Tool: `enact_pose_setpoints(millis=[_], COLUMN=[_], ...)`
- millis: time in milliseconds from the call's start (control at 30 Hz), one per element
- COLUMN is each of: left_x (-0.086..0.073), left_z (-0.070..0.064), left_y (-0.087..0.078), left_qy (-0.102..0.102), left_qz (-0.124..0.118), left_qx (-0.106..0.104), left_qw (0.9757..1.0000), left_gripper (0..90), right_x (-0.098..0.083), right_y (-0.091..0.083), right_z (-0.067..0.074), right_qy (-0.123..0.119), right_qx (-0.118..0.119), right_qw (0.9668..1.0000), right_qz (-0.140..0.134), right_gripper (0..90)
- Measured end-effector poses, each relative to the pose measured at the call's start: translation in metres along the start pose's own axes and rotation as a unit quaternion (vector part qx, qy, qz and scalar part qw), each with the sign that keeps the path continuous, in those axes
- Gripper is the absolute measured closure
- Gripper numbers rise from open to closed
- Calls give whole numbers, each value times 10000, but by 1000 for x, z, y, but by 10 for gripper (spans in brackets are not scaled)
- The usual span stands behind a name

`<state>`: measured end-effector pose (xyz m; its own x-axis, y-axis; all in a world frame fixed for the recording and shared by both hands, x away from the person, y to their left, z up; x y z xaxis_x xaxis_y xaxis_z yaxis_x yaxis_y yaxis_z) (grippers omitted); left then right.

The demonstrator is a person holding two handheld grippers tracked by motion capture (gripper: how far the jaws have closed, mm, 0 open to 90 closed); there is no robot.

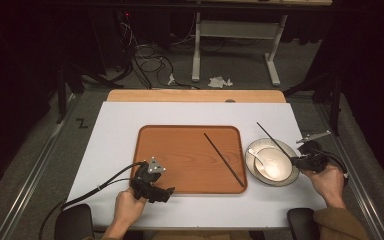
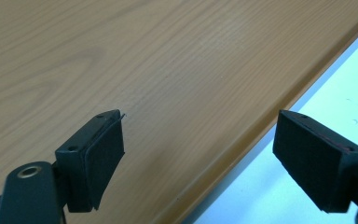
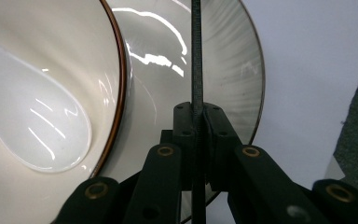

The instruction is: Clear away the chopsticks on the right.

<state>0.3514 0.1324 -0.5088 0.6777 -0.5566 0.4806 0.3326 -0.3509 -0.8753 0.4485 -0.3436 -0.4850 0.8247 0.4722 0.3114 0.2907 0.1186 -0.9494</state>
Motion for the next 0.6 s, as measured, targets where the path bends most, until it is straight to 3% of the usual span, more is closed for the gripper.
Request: enact_pose_setpoints(millis=[200, 467, 600], left_x=[1, 0, -1], left_z=[2, 1, 6], left_y=[-2, -2, -6], left_qy=[-31, -17, -144], left_qz=[-56, -21, -82], left_qx=[15, 48, 85], left_qw=[10000, 10000, 9998], left_gripper=[164, 166, 165], right_x=[2, 2, 6], right_y=[-11, -23, -31], right_z=[1, 0, 6], right_qy=[-26, 28, 105], right_qx=[-106, -15, 69], right_qw=[9996, 9986, 9977], right_qz=[-256, -534, -671], right_gripper=[860, 860, 860])
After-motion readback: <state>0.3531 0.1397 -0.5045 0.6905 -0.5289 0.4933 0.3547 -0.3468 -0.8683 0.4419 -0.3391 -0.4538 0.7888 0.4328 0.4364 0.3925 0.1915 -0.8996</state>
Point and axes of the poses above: each handheld gripper's, and its own axes: y roughly forward along the jaws, x roughly out of its top, z roughly to its left, the point moved 3 cm from there along y, roughly forward along the jaws, and after that the axes turned 9 degrees about z, right-handed, at the moved point
